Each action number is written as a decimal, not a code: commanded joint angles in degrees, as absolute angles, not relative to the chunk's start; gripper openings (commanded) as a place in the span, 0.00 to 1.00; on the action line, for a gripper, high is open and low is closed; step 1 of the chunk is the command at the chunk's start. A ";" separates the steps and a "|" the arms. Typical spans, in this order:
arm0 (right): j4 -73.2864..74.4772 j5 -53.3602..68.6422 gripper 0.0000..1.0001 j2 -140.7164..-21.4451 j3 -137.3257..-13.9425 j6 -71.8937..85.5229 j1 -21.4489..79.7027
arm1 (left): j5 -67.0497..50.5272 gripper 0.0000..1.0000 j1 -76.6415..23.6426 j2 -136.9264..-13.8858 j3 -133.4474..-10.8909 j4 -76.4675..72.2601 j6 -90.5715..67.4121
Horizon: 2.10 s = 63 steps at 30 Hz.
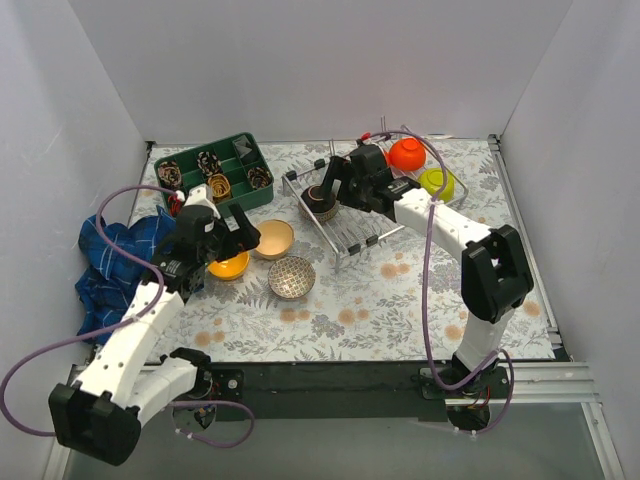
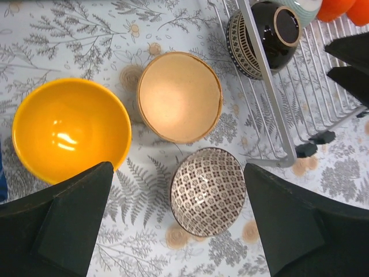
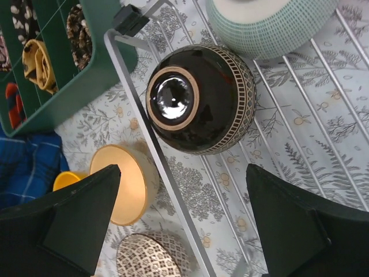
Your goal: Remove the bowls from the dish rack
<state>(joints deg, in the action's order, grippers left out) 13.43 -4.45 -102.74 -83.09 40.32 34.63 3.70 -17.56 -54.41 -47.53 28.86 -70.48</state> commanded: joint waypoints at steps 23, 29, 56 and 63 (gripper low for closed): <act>-11.24 -1.23 0.98 -113.90 -72.42 72.76 31.82 | 1.23 0.98 -17.31 -40.25 -53.17 49.04 -79.80; -15.64 -1.67 0.98 -114.70 -69.96 73.92 31.82 | 1.40 0.98 -17.31 -39.90 -53.09 49.22 -79.80; -26.02 -0.88 0.01 -98.09 -56.78 58.02 32.26 | 2.55 0.98 -17.31 -36.74 -50.80 49.83 -78.49; -22.15 -1.67 0.01 -90.45 -56.07 44.14 32.26 | 2.11 0.98 -17.31 -37.09 -50.63 49.48 -77.78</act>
<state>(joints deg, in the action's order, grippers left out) -19.07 -1.76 -97.17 -55.24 53.60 31.68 2.15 -17.56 -37.32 -51.07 49.32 -78.83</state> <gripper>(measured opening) 0.743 0.982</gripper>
